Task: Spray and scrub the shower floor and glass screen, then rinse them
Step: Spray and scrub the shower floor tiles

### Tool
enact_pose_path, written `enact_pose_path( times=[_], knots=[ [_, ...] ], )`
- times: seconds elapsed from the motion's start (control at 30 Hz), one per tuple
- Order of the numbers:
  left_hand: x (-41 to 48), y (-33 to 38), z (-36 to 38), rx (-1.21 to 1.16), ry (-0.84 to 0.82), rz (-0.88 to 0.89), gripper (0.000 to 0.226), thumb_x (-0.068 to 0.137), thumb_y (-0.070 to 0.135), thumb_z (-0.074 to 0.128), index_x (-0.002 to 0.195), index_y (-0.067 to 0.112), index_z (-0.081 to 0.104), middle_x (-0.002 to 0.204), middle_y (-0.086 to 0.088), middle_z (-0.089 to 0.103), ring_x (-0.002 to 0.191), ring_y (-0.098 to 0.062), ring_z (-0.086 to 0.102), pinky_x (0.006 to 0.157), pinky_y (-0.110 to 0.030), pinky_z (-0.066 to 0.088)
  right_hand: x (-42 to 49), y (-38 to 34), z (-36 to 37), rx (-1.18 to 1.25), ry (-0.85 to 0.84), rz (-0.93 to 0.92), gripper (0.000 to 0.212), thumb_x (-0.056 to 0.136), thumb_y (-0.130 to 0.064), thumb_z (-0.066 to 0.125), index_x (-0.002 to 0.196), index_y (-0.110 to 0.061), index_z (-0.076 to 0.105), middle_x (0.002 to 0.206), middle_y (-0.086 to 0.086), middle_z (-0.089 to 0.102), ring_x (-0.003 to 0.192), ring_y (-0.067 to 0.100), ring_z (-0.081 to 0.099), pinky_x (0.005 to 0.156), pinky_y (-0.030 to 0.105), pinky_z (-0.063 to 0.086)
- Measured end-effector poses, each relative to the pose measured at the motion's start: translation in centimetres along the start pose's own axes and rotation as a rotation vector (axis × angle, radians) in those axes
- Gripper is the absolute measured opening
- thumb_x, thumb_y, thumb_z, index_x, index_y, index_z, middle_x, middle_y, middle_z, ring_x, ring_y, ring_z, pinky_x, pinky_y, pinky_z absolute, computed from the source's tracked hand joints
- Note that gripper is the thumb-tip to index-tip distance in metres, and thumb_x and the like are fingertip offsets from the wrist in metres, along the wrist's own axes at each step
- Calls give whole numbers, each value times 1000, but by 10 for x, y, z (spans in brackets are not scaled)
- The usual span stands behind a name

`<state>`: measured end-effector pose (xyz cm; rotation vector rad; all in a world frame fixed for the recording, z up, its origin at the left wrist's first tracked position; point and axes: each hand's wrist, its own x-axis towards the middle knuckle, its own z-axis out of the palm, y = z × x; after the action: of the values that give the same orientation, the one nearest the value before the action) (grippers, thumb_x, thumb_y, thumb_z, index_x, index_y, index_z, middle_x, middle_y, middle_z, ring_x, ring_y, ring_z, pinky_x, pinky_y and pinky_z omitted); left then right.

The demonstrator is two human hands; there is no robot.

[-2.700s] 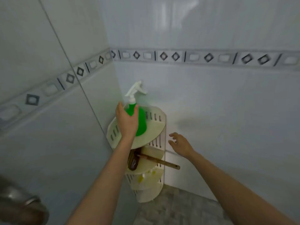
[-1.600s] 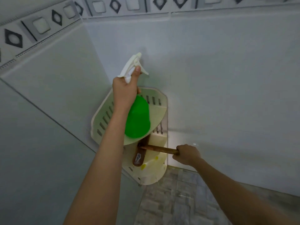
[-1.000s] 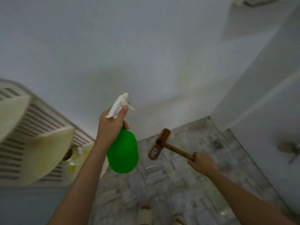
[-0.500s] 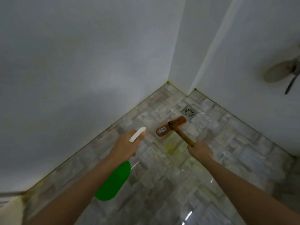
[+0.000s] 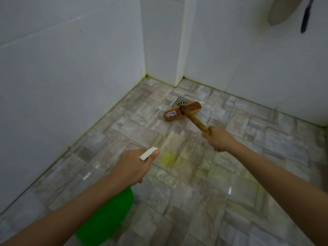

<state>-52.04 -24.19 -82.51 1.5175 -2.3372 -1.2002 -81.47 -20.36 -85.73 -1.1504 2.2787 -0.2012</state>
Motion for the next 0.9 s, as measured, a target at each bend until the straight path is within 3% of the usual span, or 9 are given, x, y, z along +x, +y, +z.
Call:
enact_pose_path(
  times=[0.13,0.27,0.37,0.47,0.57,0.73,0.8,0.83,0.9],
  knots=[
    [-20,-10,16,65,38,-30,58,95,59,44,71,8,57,50,-1,52,41,-17,62,50,-30,52,-9,8,-1,-159,147,-107,47,100,-34,41,146,-24,35,113,12,63,96,30,61,79,40,52],
    [-35,-23,22,-51,62,-77,62,92,58,50,77,0,64,64,-15,65,45,-18,55,54,-41,53,-27,2,5,-211,140,-123,46,101,-30,37,146,-34,32,86,6,58,72,26,56,58,32,46],
    [-41,-27,26,-24,38,-97,68,92,61,48,75,-4,60,66,-19,65,47,-19,53,52,-36,48,-41,-7,-2,-271,100,-118,47,101,-28,35,147,-34,32,91,8,58,73,25,54,60,31,44],
    [-45,-30,26,-57,65,-142,64,90,62,51,65,3,57,55,-11,57,41,-19,50,47,-30,44,-63,-22,-27,-408,1,-102,39,99,-26,38,137,-24,50,83,6,61,61,19,56,56,28,45],
    [-47,-28,24,-56,67,-119,68,90,63,49,73,-2,63,65,-15,68,40,-17,54,47,-29,46,-77,-35,-32,-529,-34,-112,32,96,-27,43,121,-19,61,75,3,59,60,17,57,56,27,48],
    [-51,-29,20,-56,97,-164,68,89,64,52,70,-1,60,62,-18,64,46,-22,53,53,-35,48,-75,-37,-4,-405,15,-219,39,101,-30,35,137,-30,48,81,0,57,68,18,55,60,30,45],
    [-53,-30,16,-105,136,-188,68,89,63,53,70,-2,60,62,-20,63,45,-22,52,51,-33,46,-81,-44,-16,-451,-38,-221,31,100,-26,37,125,-25,55,85,2,59,73,20,57,65,31,48],
    [-52,-31,14,-121,141,-189,70,89,62,53,75,-5,62,67,-23,66,43,-21,52,49,-31,45,-89,-49,-19,-497,-72,-217,35,99,-22,38,130,-36,48,85,3,59,74,20,59,66,31,48],
    [-53,-32,9,-116,130,-196,69,90,62,51,83,-6,66,75,-22,71,39,-18,52,44,-25,42,-106,-54,-16,-593,-95,-201,21,97,-19,41,89,-33,55,88,4,57,78,22,59,67,32,49]
  ],
)
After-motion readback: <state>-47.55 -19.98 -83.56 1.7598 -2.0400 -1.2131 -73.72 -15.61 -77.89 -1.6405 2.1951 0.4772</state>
